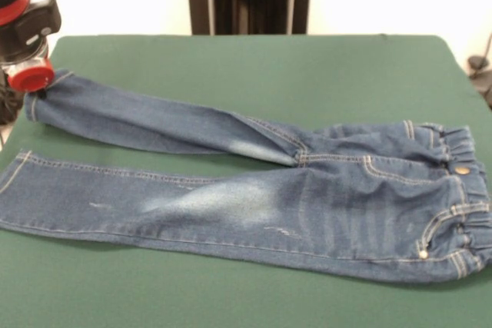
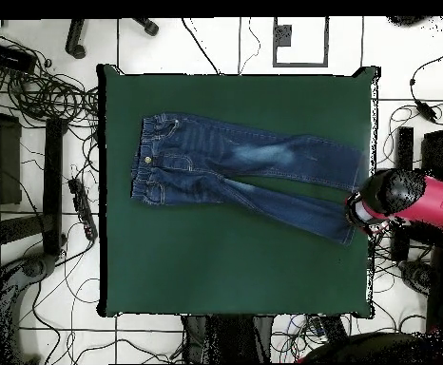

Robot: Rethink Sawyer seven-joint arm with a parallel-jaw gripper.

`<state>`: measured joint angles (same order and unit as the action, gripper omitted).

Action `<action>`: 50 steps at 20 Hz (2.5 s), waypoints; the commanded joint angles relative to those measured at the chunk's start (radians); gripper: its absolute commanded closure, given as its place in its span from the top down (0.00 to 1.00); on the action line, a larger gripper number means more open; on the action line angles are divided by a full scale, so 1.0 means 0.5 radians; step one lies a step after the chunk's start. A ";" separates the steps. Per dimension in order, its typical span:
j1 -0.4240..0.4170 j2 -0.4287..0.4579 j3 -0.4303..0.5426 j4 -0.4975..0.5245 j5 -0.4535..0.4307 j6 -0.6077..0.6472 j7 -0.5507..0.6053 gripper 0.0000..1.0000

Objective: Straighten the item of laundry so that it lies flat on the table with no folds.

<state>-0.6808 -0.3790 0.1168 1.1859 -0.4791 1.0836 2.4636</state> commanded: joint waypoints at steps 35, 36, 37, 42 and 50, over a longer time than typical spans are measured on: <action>0.090 -0.154 -0.030 0.382 0.043 0.566 -0.176 0.00; 0.092 -0.157 -0.029 0.396 0.057 0.578 -0.164 0.00; 0.093 -0.146 -0.031 0.391 0.066 0.601 -0.154 0.00; 0.077 -0.083 -0.043 0.324 0.098 0.725 -0.139 0.00; 0.068 0.026 -0.077 0.146 0.090 0.943 -0.120 0.00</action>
<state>-0.6702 -0.4563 0.0630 1.2682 -0.4480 1.4162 2.4636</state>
